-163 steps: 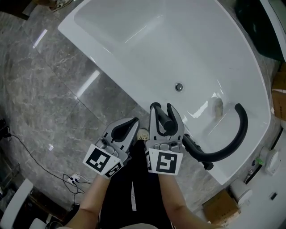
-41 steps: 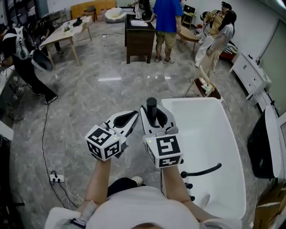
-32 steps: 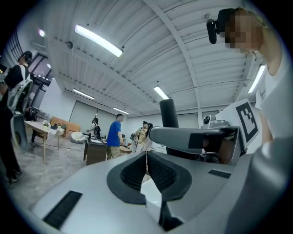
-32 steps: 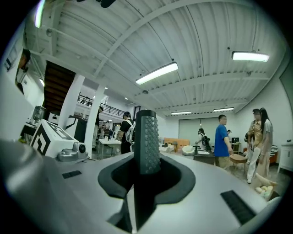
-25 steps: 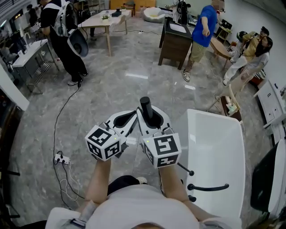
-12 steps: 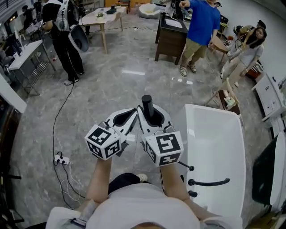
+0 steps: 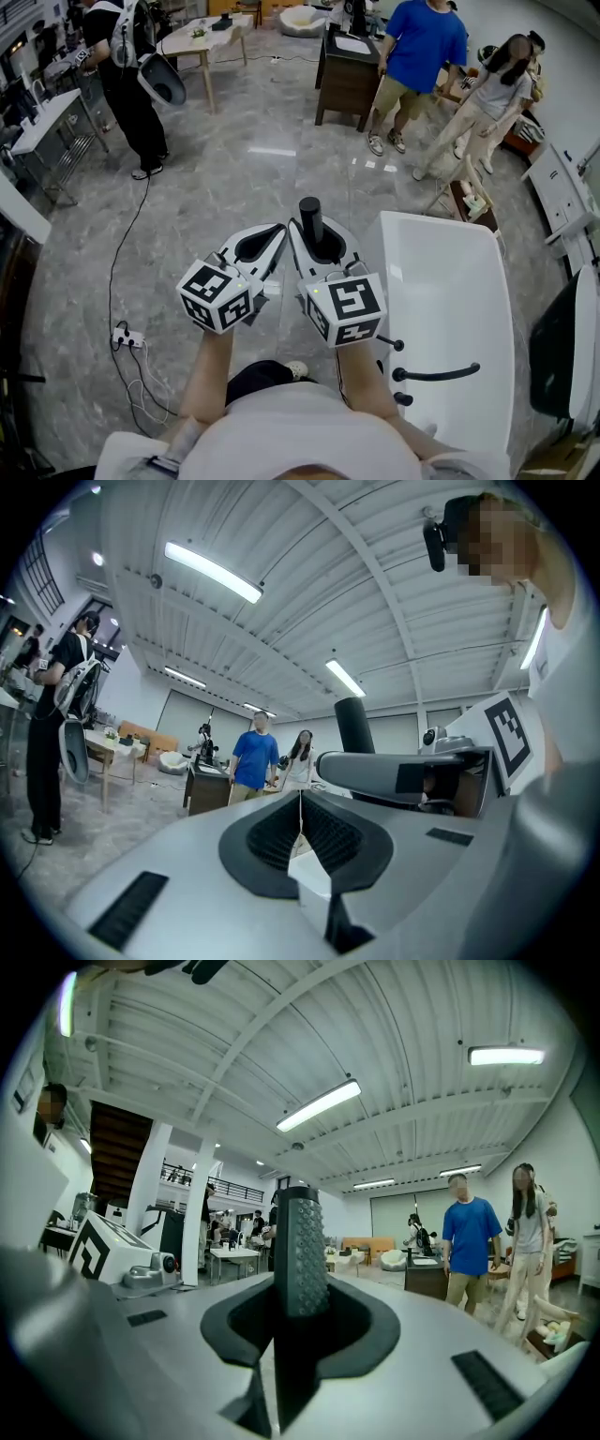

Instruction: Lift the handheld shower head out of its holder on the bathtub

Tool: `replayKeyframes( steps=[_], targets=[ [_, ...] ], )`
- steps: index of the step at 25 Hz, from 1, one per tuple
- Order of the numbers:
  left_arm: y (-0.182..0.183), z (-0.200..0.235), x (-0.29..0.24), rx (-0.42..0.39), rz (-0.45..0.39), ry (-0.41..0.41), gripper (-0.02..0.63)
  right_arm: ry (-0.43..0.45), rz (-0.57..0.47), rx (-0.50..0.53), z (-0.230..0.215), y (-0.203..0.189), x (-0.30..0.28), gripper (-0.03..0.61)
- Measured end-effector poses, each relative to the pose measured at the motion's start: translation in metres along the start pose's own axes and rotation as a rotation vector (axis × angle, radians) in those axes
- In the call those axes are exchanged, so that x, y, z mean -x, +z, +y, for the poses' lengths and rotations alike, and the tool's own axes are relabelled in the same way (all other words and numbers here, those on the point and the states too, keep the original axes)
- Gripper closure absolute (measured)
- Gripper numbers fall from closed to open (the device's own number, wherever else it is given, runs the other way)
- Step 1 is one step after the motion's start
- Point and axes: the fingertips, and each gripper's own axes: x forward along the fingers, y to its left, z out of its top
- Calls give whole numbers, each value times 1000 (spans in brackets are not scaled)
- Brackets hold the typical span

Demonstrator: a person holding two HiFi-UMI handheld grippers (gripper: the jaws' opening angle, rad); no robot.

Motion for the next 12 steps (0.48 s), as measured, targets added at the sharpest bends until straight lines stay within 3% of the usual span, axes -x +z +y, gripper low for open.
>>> replayKeyframes(
  steps=[12],
  targets=[
    [-2, -7, 1, 24, -18, 27, 601, -34, -3, -8, -7, -4, 19, 469]
  ],
)
